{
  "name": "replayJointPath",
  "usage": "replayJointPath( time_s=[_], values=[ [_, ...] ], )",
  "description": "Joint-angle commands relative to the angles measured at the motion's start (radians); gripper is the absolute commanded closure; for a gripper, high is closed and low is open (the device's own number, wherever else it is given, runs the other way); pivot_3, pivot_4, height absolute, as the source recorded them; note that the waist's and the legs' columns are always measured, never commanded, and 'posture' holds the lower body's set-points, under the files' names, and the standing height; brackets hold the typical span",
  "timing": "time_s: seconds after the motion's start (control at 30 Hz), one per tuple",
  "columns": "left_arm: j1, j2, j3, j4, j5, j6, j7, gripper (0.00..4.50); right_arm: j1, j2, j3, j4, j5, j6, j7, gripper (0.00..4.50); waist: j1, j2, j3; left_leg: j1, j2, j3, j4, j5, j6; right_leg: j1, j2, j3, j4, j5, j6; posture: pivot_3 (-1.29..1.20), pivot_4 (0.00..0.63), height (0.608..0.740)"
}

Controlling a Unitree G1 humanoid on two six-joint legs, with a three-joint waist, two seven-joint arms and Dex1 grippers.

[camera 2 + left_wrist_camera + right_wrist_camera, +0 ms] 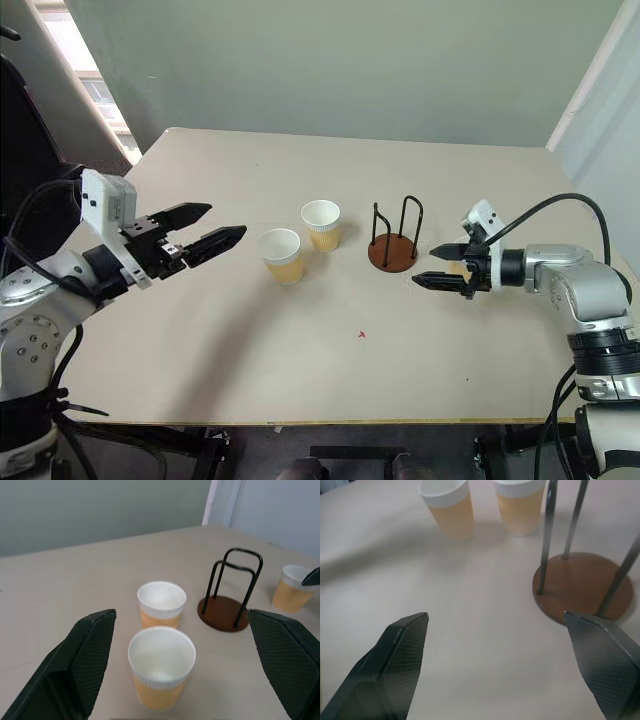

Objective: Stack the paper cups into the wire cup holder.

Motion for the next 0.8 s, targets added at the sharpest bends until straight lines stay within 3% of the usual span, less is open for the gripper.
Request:
replayJointPath(
  time_s=[0.03,0.3,0.47,0.63,0.8],
  values=[
    [-0.024,0.018,0.017,0.003,0.005,-0.022,-0.013,0.0,-0.042,-0.003,-0.024,0.001,-0.006,-0.025,-0.007,0.03,0.001,0.0,0.0,0.0,0.0,0.0,0.0,0.0,0.0,0.0,0.0,0.0,0.0,0.0,0.0,0.0,0.15,0.74],
    [-0.082,0.017,-0.039,0.049,0.033,-0.049,-0.053,0.0,-0.037,-0.015,-0.046,0.005,-0.026,-0.051,-0.046,0.03,0.003,0.001,0.0,-0.001,0.0,0.0,0.0,0.0,0.0,-0.001,0.0,0.0,0.001,0.0,0.0,0.0,0.15,0.74],
    [-0.123,0.056,-0.095,0.087,0.043,-0.047,-0.16,0.0,-0.043,-0.039,-0.067,0.012,-0.012,-0.026,-0.045,0.03,0.003,0.001,0.0,-0.002,0.0,0.0,0.0,0.0,-0.001,-0.002,0.0,0.0,0.0,0.0,0.0,0.0,0.15,0.74],
    [-0.109,0.126,-0.14,0.103,0.033,-0.037,-0.315,0.0,-0.057,-0.024,-0.044,0.009,-0.025,-0.023,-0.055,0.03,0.003,0.001,0.0,-0.003,0.0,0.0,0.0,-0.001,-0.001,-0.004,0.0,0.0,0.0,0.0,0.0,0.0,0.15,0.74],
    [-0.148,0.114,-0.154,0.133,0.063,-0.058,-0.314,0.0,-0.121,0.005,0.016,0.099,-0.079,-0.05,-0.042,0.03,-0.003,0.001,0.001,-0.004,0.001,0.0,0.0,-0.002,0.0,-0.005,0.0,0.0,0.001,0.0,0.0,0.0,0.15,0.74]
  ],
)
